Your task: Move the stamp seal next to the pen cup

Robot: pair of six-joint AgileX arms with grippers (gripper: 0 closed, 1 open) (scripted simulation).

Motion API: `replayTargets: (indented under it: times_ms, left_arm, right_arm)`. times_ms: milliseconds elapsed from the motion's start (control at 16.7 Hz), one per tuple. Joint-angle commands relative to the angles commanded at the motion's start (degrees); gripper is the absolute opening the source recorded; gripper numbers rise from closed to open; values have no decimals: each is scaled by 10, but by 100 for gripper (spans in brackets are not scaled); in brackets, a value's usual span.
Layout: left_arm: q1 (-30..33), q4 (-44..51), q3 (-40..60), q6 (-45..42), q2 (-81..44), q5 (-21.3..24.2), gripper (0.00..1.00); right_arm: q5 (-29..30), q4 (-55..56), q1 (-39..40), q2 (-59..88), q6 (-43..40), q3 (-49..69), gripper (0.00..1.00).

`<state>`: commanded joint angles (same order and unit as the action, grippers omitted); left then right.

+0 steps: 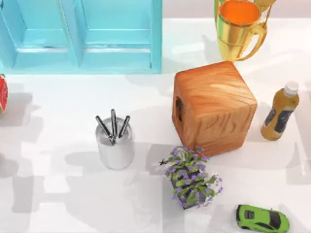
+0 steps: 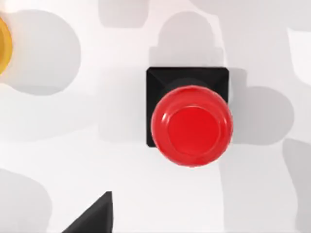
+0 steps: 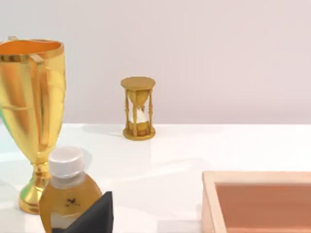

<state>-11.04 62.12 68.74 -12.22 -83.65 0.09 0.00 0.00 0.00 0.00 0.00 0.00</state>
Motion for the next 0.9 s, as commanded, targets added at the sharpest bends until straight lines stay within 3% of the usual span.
replayTargets:
  times_ms: [360,900]
  left_arm:
    - [-21,107,131,-22,-147,-1,100]
    - [-20,90,116,-22,-158,-1,100]
  right_arm:
    - [0,0,0,0,0,0,100]
    - [0,0,0,0,0,0,100]
